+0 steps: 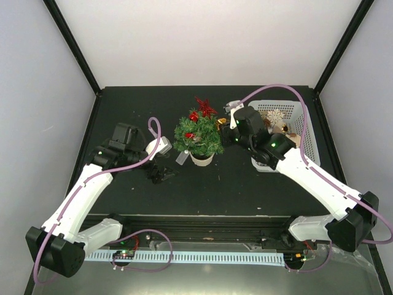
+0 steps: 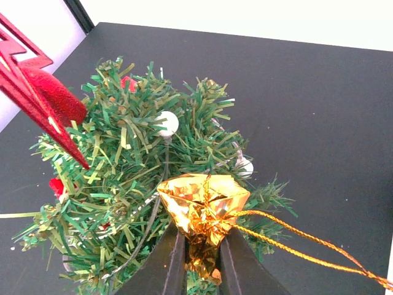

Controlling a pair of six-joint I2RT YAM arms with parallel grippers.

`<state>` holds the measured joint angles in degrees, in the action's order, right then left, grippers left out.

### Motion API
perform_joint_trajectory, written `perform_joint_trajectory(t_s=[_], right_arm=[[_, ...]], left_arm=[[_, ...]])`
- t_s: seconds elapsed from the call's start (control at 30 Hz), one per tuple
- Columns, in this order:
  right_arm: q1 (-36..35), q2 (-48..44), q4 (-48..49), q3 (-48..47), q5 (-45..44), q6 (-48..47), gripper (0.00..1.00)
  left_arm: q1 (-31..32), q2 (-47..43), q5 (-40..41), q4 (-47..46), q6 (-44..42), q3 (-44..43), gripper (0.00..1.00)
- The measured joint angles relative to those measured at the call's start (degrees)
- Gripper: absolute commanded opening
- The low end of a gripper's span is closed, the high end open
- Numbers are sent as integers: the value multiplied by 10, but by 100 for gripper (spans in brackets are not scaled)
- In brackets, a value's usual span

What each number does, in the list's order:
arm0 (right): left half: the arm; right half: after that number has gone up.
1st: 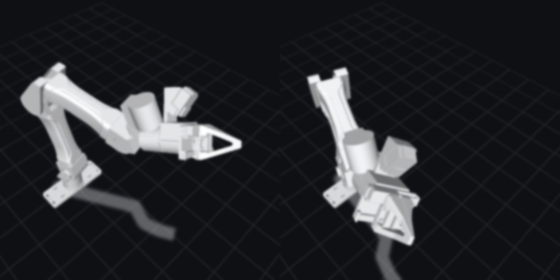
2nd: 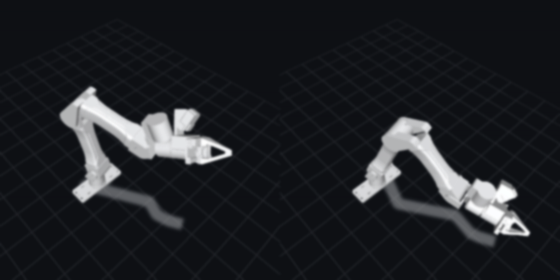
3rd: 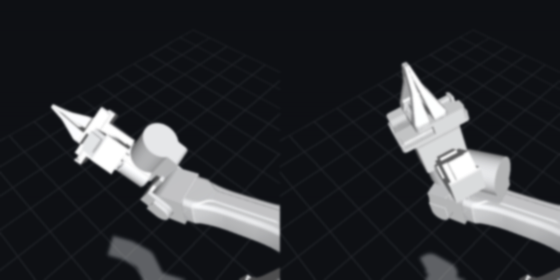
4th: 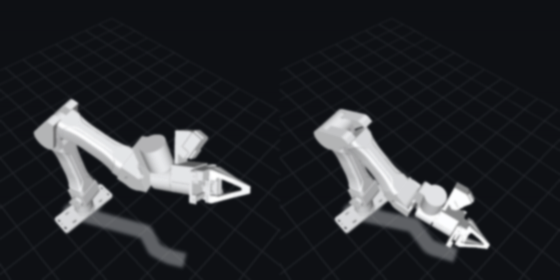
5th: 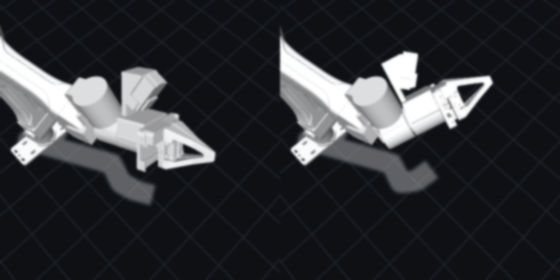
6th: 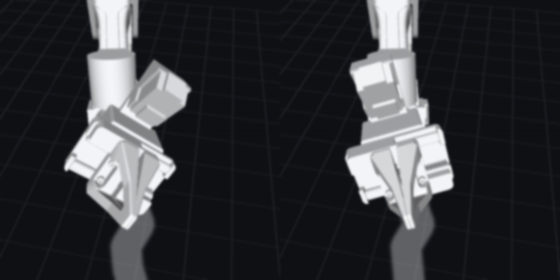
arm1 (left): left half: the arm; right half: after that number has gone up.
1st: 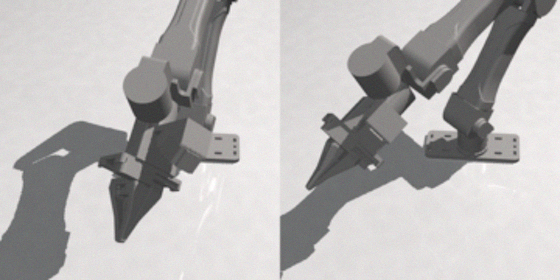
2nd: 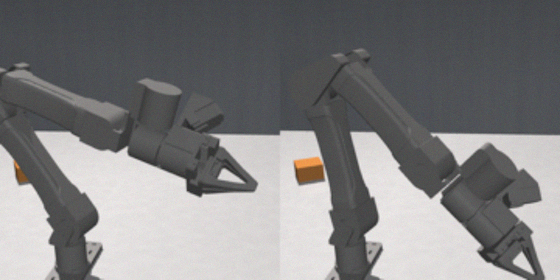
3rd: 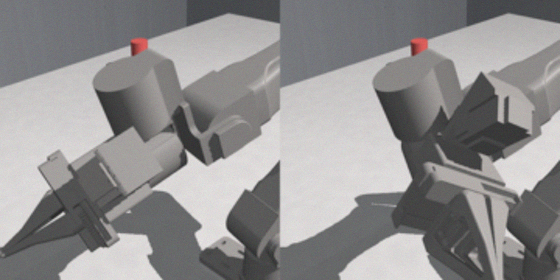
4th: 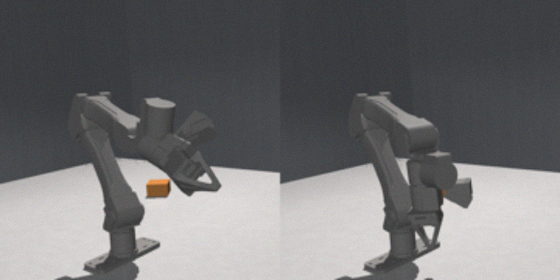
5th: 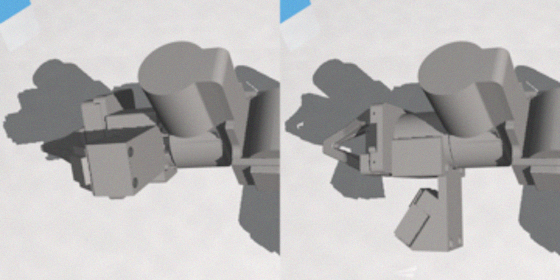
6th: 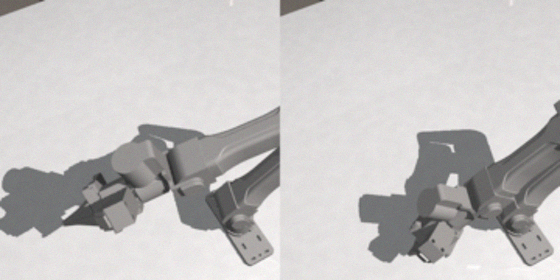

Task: Decorate the small christmas tree

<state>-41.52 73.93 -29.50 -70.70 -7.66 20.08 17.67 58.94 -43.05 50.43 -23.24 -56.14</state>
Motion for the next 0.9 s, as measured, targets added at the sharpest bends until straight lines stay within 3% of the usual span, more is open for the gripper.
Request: perform_joint_trajectory(t_s=[0.9], right_arm=[[0,40,30,6,38,13,9]], left_arm=[[-1,-1,0,-8,0,0,99]])
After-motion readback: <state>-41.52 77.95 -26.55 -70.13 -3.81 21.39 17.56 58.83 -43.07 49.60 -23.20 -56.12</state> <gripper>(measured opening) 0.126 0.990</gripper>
